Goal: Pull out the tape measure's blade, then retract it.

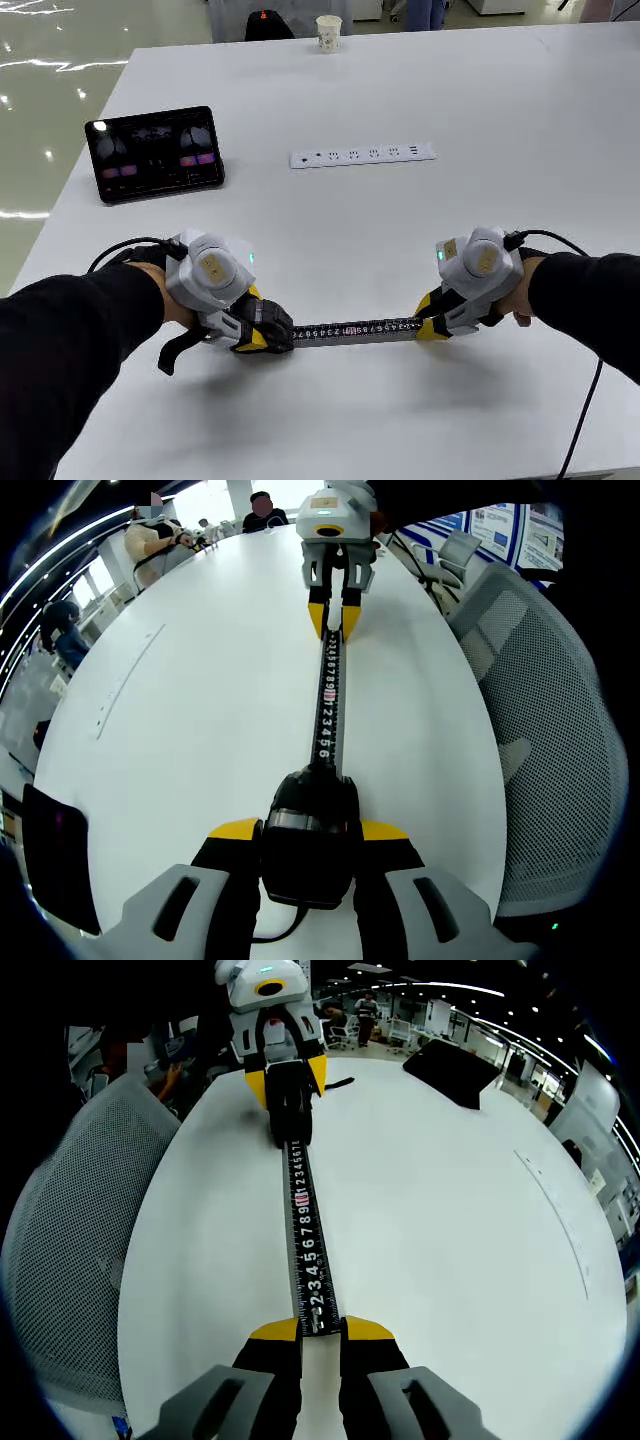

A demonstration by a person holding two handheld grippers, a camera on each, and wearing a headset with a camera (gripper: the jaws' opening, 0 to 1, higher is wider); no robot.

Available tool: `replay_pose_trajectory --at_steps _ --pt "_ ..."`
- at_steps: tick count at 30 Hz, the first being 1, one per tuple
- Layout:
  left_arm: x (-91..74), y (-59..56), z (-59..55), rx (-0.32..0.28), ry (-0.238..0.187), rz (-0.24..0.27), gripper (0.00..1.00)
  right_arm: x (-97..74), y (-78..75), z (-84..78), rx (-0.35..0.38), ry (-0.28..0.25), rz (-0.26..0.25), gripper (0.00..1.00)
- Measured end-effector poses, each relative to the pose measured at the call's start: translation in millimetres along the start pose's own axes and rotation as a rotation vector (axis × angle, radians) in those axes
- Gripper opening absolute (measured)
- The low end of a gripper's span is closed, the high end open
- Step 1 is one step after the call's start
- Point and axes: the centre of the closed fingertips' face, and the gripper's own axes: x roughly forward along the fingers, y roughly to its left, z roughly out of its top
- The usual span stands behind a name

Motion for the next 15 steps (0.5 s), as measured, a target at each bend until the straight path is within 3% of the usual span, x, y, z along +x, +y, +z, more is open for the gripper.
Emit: replay_pose_trajectory --at_steps 15 --pt "0.0 -0.8 0.1 0.000 0.000 0.001 0.30 -7.8 -1.2 -13.5 0.009 0.011 -0.008 0.10"
